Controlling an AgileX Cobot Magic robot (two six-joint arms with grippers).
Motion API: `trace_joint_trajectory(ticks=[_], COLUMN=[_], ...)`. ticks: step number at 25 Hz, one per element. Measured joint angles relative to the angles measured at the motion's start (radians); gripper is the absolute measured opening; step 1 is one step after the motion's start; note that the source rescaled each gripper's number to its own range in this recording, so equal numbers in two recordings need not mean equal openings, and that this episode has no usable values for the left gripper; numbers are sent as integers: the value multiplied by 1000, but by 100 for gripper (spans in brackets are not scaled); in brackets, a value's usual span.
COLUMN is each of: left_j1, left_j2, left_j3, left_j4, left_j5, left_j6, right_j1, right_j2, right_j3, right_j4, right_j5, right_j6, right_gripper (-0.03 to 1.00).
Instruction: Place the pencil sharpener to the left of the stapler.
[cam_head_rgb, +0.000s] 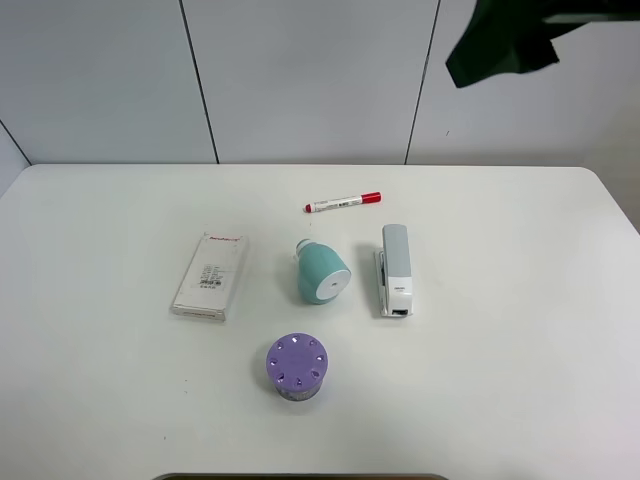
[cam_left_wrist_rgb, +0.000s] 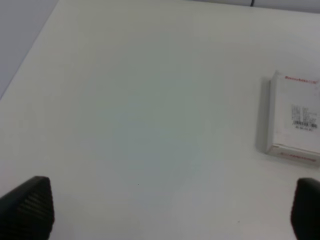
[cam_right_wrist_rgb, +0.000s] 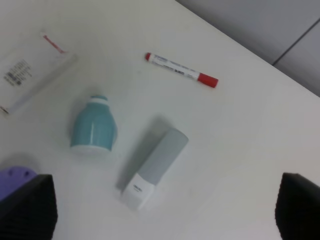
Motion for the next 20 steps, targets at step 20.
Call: trace_joint_trajectory(ticks=[20], left_j1=[0], left_j2=[0], left_j3=[0], left_j4=[0], left_j5=[0], left_j6=[0], right_j1=[-365], right_j2=[-682], right_j3=[606], right_j4=[-67], right_j5=[-79], right_j6=[112], right_gripper=[91])
